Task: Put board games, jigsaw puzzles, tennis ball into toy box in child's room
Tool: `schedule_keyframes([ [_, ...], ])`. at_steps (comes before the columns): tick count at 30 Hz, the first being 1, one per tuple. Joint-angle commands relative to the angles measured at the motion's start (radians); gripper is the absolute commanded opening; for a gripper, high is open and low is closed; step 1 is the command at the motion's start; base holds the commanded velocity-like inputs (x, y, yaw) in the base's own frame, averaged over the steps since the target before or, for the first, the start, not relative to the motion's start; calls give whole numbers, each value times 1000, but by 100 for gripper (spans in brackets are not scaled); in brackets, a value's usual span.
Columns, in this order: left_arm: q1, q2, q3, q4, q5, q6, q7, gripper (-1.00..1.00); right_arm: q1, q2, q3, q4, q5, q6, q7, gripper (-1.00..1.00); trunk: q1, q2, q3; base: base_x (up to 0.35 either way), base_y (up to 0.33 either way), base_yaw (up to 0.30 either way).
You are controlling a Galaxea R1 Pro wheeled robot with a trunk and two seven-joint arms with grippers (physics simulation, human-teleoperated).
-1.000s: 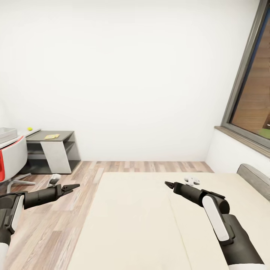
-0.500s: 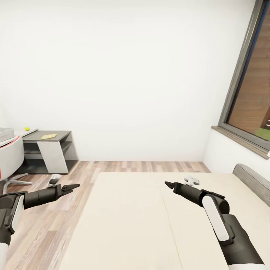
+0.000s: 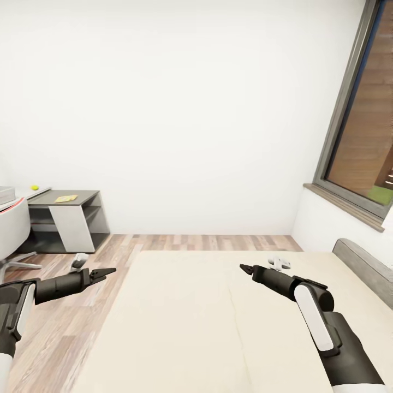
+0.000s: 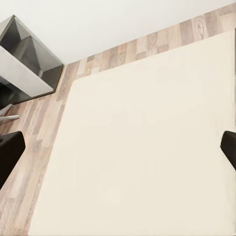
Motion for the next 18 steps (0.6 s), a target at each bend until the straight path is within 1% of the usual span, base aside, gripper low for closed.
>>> schedule_keyframes([
  [1,-1,0,1,0,-3,10,-5,100,-1,0,-1,0,1,5,3,100,1,-2,-2,0,-169,0],
  [11,-1,0,1,0,-3,10,-5,100,-1,-1,-1,0,-3,5,3,100,1,-2,-2,0,-163,0],
  [18,-1,0,1,0,-3,10,-6,100,-1,-2,-3,0,-9,7,4,100,1,-2,-2,0,-59,0],
])
